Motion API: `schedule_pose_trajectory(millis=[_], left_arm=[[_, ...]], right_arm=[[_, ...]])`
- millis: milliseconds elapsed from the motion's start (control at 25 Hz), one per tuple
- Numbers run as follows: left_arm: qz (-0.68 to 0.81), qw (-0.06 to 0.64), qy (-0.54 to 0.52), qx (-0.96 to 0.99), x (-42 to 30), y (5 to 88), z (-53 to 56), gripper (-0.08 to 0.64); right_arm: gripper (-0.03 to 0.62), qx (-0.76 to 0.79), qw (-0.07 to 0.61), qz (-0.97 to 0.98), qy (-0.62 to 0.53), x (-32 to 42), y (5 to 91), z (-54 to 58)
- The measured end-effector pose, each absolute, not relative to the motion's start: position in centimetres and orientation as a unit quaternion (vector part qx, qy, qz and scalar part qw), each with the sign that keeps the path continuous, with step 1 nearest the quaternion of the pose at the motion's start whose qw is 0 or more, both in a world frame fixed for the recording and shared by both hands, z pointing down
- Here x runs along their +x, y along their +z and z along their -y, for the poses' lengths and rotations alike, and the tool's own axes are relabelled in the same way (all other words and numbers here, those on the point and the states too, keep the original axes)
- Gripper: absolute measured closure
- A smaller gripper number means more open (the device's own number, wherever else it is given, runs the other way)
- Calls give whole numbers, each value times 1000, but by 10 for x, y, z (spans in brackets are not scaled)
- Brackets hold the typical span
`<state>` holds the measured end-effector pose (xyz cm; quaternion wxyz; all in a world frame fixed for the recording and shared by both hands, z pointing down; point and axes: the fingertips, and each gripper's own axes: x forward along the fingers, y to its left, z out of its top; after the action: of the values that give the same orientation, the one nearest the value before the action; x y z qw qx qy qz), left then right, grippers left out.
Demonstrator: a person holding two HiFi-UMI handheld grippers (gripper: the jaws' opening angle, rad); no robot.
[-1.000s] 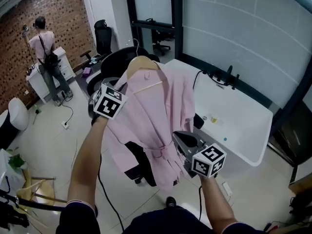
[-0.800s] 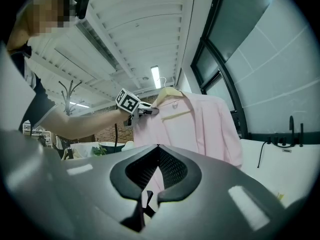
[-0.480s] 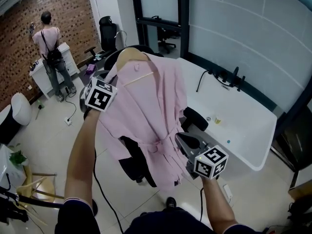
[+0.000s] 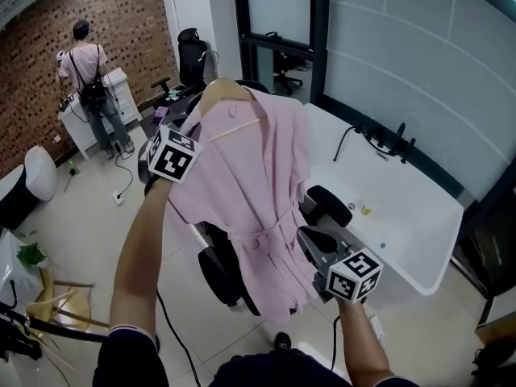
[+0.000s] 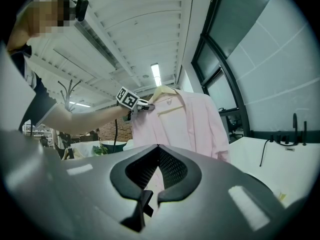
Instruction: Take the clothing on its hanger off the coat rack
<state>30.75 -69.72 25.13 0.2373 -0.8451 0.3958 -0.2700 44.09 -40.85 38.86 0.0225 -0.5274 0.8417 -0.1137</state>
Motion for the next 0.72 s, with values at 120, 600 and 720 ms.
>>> schedule_pose_trajectory(millis=[120,600,720], left_arm=[[-385,234,-273,-850,319,271,692,476],[-318,209,-299,-875,367,408,657,477],[-302,192,-298,-885,373,446,648,477]], right_arm=[[591,-531,20,-839,-117,444,393,408],[591,-557,3,-816,-157,471,432,392],[592,-560,-6,-811,-169,473,446,388]])
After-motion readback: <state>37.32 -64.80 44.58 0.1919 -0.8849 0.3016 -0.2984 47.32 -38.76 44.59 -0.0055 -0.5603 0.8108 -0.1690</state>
